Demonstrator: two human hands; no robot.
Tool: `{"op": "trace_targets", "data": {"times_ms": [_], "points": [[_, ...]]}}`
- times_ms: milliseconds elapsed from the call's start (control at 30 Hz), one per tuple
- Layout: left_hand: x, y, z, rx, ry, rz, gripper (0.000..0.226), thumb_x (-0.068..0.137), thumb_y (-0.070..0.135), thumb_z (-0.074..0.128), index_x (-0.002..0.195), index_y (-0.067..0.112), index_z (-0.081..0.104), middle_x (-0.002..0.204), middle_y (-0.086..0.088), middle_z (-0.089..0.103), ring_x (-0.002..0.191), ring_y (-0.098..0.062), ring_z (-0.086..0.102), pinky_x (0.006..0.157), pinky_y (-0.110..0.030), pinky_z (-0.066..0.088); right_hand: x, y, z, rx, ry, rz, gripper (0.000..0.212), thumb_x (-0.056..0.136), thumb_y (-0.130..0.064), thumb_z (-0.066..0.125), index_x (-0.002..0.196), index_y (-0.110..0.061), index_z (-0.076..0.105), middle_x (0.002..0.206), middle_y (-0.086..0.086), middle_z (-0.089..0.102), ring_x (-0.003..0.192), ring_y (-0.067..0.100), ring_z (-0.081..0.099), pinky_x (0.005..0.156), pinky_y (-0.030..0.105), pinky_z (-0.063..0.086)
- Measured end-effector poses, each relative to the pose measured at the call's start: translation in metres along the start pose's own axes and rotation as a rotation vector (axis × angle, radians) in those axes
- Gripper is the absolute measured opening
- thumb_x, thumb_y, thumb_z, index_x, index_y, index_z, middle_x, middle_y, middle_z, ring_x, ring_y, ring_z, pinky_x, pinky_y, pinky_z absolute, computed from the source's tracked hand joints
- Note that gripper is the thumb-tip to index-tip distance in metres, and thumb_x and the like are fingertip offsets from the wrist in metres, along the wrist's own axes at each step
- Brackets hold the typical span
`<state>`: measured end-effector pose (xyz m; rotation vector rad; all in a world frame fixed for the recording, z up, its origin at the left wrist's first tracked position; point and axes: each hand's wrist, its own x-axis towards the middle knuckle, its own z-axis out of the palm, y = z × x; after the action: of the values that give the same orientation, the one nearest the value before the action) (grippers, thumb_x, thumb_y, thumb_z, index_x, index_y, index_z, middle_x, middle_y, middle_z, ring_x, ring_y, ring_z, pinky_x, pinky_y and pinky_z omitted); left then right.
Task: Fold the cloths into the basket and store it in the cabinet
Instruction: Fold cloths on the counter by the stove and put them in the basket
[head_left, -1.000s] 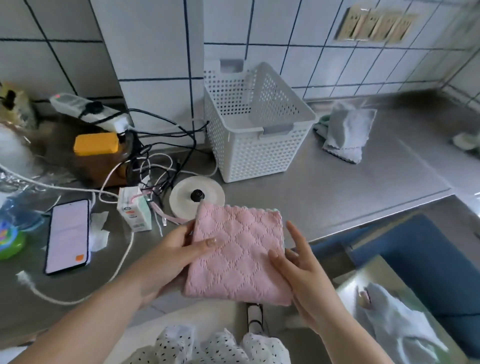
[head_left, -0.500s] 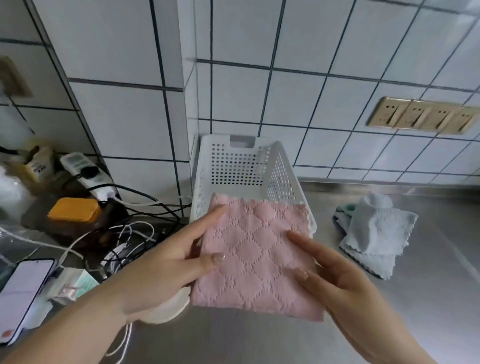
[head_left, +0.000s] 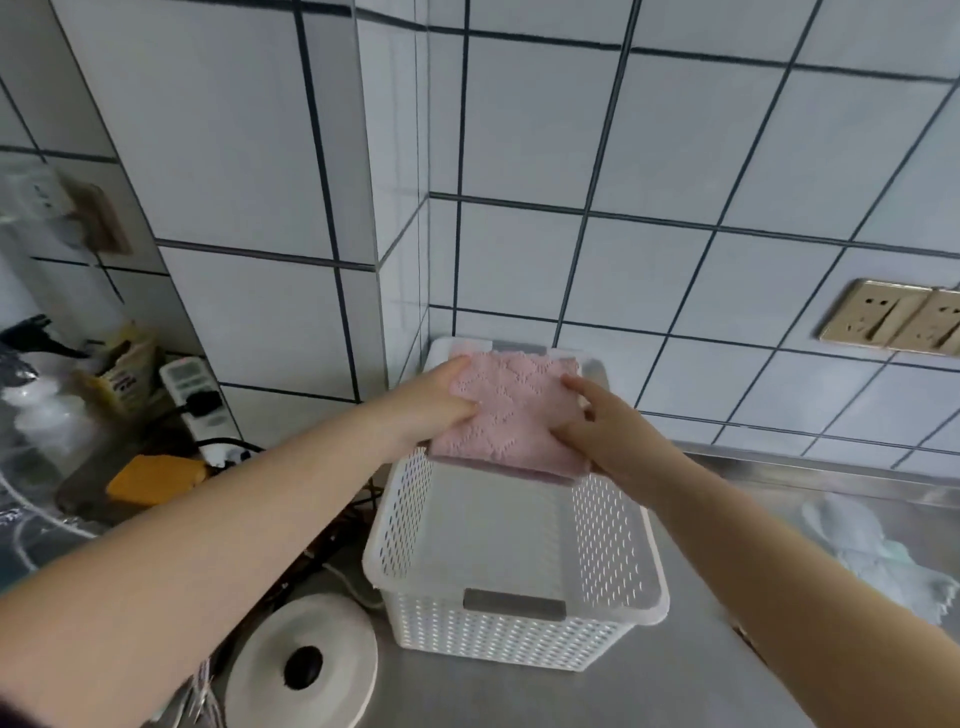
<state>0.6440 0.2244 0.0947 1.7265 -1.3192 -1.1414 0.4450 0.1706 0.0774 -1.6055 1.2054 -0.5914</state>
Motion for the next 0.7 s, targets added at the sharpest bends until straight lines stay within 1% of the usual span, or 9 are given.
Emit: {"op": "trace_targets", "data": {"times_ms": [33,133,233,267,333,400,467,567,700], "points": [[0.016,-0.004,0.003,0.057,0.006,-0.039,0.067,0.093,0.014,0.054,0.149,0.025,0.019,0.152,-0.003,0.029,0.128,-0.019,0.041,0.102,-0.026,0.037,0.017,0.007,0.003,-0.050,-0.017,0.035,0.059,0.086,-0.017,0.056,0.140,-0.031,0.036,0.119,0.009,0.057,0.087,0.022,0.061,0.069,0.034,0.055],[0.042,-0.013,0.013,0.265,-0.001,-0.149,0.057,0.093,0.013,0.052,0.145,0.012,0.030,0.146,-0.011,0.037,0.130,-0.026,0.040,0.099,-0.027,0.037,0.048,0.025,0.015,-0.086,-0.037,0.161,0.056,0.086,-0.014,0.049,0.139,-0.029,0.038,0.125,0.009,0.053,0.098,0.027,0.062,0.075,0.038,0.058],[0.073,-0.033,0.028,0.385,-0.034,-0.224,0.044,0.085,0.021,0.049,0.128,0.014,0.048,0.127,-0.010,0.056,0.111,-0.028,0.055,0.095,-0.031,0.045,0.075,0.047,0.026,-0.161,-0.030,0.227,0.051,0.088,-0.011,0.044,0.139,-0.019,0.041,0.115,0.007,0.051,0.096,0.026,0.056,0.061,0.029,0.050],[0.083,-0.041,0.034,0.394,-0.035,-0.248,0.041,0.084,0.020,0.048,0.125,0.014,0.051,0.120,-0.011,0.060,0.106,-0.028,0.058,0.093,-0.034,0.047,0.082,0.055,0.030,-0.200,-0.028,0.240,0.050,0.089,-0.011,0.044,0.139,-0.016,0.041,0.115,0.009,0.051,0.099,0.027,0.056,0.063,0.030,0.050],[0.098,-0.060,0.046,0.425,0.005,-0.292,0.040,0.091,0.014,0.045,0.130,0.006,0.048,0.127,-0.013,0.055,0.115,-0.031,0.054,0.097,-0.035,0.043,0.091,0.071,0.037,-0.304,-0.032,0.245,0.049,0.091,-0.011,0.047,0.139,-0.011,0.038,0.130,0.014,0.050,0.115,0.031,0.053,0.086,0.035,0.049],[0.109,-0.070,0.060,0.435,0.060,-0.358,0.042,0.096,0.011,0.041,0.137,0.003,0.039,0.140,-0.017,0.043,0.127,-0.031,0.045,0.101,-0.034,0.037,0.102,0.085,0.045,-0.431,-0.057,0.249,0.052,0.094,-0.013,0.046,0.144,-0.009,0.031,0.144,0.015,0.040,0.127,0.030,0.044,0.101,0.030,0.038],[0.121,-0.076,0.071,0.435,0.079,-0.402,0.043,0.101,0.015,0.031,0.143,0.007,0.030,0.147,-0.017,0.032,0.133,-0.030,0.036,0.106,-0.033,0.030,0.109,0.096,0.052,-0.469,-0.097,0.271,0.054,0.095,-0.015,0.044,0.146,-0.009,0.027,0.147,0.014,0.036,0.131,0.029,0.041,0.103,0.027,0.032],[0.129,-0.075,0.081,0.381,0.158,-0.408,0.046,0.104,0.020,0.013,0.149,0.012,0.018,0.152,-0.016,0.025,0.137,-0.031,0.028,0.111,-0.039,0.020,0.123,0.112,0.065,-0.493,-0.123,0.322,0.055,0.095,-0.020,0.044,0.147,-0.015,0.026,0.147,0.014,0.036,0.130,0.030,0.042,0.106,0.031,0.035],[0.137,-0.105,0.083,0.394,0.201,-0.523,0.049,0.098,0.014,0.019,0.147,0.010,0.017,0.150,-0.015,0.023,0.131,-0.032,0.034,0.109,-0.044,0.031,0.136,0.126,0.078,-0.496,-0.127,0.298,0.054,0.096,-0.020,0.039,0.148,-0.016,0.023,0.152,0.009,0.031,0.136,0.026,0.035,0.110,0.030,0.028]]}}
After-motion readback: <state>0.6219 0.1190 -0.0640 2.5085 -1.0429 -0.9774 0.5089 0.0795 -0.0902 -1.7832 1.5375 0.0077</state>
